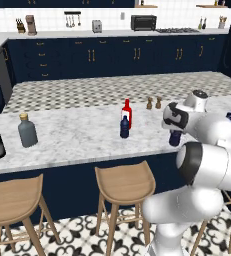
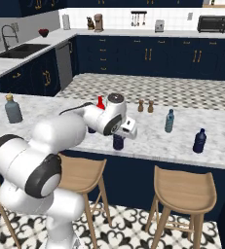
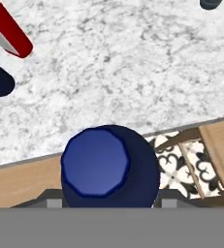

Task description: Move the plastic bottles in the middle to the plastics group, and the glass bottles in the middle to the glass group.

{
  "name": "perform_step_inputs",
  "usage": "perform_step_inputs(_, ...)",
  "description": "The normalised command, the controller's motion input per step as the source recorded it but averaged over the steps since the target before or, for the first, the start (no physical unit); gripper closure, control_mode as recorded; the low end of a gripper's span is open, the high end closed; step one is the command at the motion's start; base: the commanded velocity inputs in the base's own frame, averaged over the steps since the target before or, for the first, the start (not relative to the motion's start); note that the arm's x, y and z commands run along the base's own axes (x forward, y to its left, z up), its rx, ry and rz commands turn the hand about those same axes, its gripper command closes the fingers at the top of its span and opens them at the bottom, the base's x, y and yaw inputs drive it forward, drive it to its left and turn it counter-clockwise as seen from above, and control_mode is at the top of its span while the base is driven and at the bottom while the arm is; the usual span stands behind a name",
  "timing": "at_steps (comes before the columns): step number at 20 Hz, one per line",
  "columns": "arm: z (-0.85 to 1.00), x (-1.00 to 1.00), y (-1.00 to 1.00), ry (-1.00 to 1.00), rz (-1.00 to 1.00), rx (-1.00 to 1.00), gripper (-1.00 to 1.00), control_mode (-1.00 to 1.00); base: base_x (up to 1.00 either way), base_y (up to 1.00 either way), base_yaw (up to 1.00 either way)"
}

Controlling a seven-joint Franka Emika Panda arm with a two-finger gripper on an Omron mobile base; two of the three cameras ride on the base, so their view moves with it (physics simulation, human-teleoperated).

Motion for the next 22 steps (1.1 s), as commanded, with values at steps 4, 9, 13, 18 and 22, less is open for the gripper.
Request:
perform_step_inputs(4,0.21,0.28,-0.53,0.05,-0.01,-0.04,1.0,-1.0,0.0,0.0,0.0)
perform_step_inputs(9,-0.06,0.27,-0.27,0.0,0.0,-0.1,1.0,-1.0,0.0,0.0,0.0)
perform_step_inputs(13,-0.07,0.23,-0.18,0.0,0.0,-0.16,1.0,-1.0,0.0,0.0,0.0)
perform_step_inputs(18,0.0,0.05,-0.29,-0.02,-0.03,-0.08,1.0,-1.0,0.0,0.0,0.0)
perform_step_inputs(22,0.0,0.0,-0.69,0.0,-0.09,-0.01,1.0,-1.0,0.0,0.0,0.0)
